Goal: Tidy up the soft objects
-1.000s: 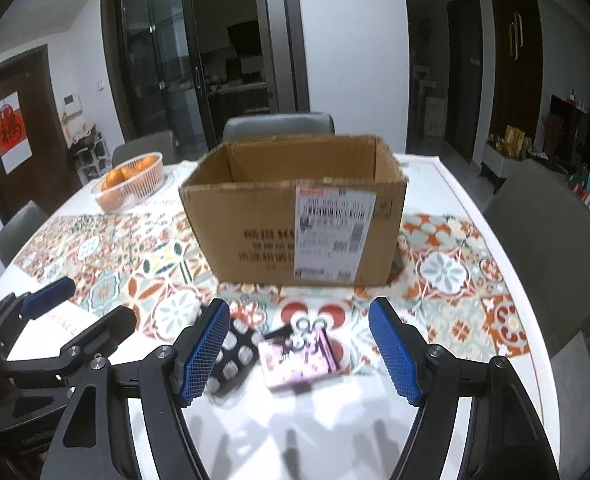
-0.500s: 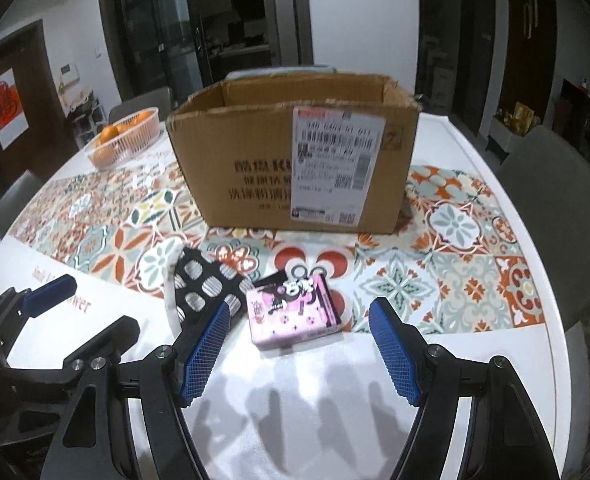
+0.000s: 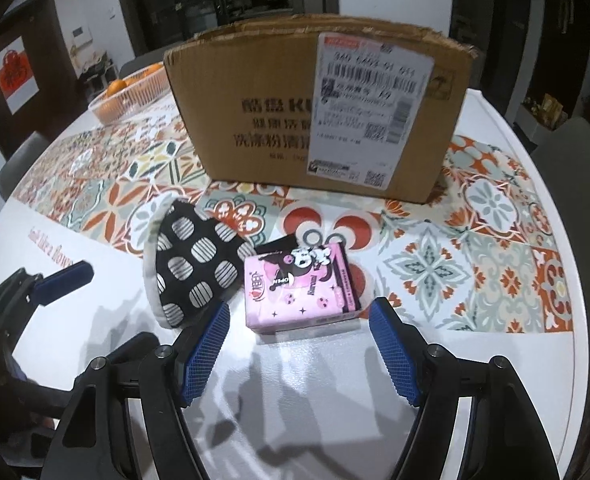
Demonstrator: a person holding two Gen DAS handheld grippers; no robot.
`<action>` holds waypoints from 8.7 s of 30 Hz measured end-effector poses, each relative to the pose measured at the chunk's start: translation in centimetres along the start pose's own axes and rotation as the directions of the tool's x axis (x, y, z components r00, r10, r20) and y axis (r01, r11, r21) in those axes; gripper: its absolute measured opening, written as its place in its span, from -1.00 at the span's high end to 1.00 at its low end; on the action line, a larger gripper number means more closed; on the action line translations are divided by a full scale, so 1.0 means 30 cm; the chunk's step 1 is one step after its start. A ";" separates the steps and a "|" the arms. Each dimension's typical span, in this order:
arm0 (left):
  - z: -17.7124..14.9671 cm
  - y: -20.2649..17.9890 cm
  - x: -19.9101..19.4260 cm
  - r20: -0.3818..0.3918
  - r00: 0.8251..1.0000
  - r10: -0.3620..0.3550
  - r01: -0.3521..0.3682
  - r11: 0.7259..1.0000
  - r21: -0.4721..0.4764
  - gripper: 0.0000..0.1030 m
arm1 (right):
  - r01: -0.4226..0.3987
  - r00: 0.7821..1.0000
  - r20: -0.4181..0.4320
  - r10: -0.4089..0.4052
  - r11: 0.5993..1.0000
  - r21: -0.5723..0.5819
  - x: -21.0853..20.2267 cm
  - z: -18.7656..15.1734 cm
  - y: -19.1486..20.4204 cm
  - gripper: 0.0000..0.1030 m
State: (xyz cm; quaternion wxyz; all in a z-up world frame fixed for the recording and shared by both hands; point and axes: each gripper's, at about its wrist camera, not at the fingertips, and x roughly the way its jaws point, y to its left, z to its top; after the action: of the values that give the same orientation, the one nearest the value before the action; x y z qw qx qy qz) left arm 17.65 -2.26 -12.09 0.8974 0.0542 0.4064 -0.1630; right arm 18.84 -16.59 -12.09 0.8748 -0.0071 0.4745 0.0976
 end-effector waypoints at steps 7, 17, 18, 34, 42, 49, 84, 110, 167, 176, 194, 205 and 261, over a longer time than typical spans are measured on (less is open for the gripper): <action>0.001 -0.009 0.051 -0.008 1.000 -0.014 0.014 0.999 0.049 -0.60 | 0.008 0.999 -0.043 -0.010 0.999 -0.032 0.053 0.006 -0.001 -0.42; 0.008 0.002 0.109 -0.021 0.999 -0.027 0.028 0.998 0.052 -0.51 | 0.020 0.998 -0.059 -0.023 0.998 -0.052 0.095 0.022 -0.006 -0.42; 0.010 0.000 0.112 -0.022 0.999 -0.027 0.028 0.998 0.054 -0.51 | 0.019 0.998 -0.059 -0.022 0.998 -0.053 0.097 0.024 -0.006 -0.43; 0.021 -0.001 0.158 -0.030 0.999 -0.036 0.038 0.996 0.074 -0.41 | 0.023 0.998 -0.062 -0.027 0.998 -0.053 0.141 0.049 -0.011 -0.59; 0.025 0.005 0.179 -0.025 0.999 -0.048 0.050 0.996 0.068 0.01 | -0.017 0.996 -0.093 0.018 1.000 0.010 0.188 0.049 -0.031 -0.59; 0.018 -0.008 0.166 -0.006 0.998 -0.064 0.064 0.995 0.073 0.61 | -0.012 0.998 -0.066 0.014 1.000 0.024 0.167 0.027 -0.035 -0.48; 0.107 -0.030 -0.172 0.217 0.976 -0.016 0.024 0.999 -0.034 0.68 | 0.028 0.986 0.162 -0.048 0.992 0.124 -0.156 -0.018 -0.035 -0.48; 0.283 -0.049 -0.376 0.424 0.906 -0.019 0.023 1.000 -0.005 0.68 | 0.001 0.904 0.422 -0.065 0.989 0.149 -0.438 0.098 -0.045 -0.48; 0.685 0.055 0.032 0.330 0.941 -0.076 0.069 0.997 0.032 0.68 | -0.022 0.884 0.466 -0.048 0.989 0.143 -0.164 0.561 -0.185 -0.44; 0.683 0.055 0.110 0.262 0.964 -0.048 0.047 0.999 0.008 -0.25 | -0.065 0.920 0.392 -0.004 0.984 0.163 -0.074 0.600 -0.231 -0.47; 0.567 0.084 -0.093 0.338 0.932 0.134 -0.110 0.990 -0.091 -0.44 | 0.049 0.907 0.408 -0.103 0.989 0.141 -0.200 0.505 -0.147 -0.55; 0.461 0.038 -0.291 0.412 0.891 0.190 -0.168 0.982 -0.090 -0.57 | 0.102 0.877 0.454 -0.158 0.984 0.145 -0.389 0.360 -0.083 -0.55; -0.057 -0.128 -0.660 0.441 0.863 0.245 -0.216 0.969 -0.116 -1.00 | 0.136 0.850 0.480 -0.217 0.971 0.197 -0.724 -0.233 0.066 -0.73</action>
State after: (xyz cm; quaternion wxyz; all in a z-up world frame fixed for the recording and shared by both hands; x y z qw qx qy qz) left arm 2.94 -0.57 1.71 0.9814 0.0350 0.1819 -0.0498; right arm 1.18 -18.95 2.30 0.9705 0.0430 0.2361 -0.0223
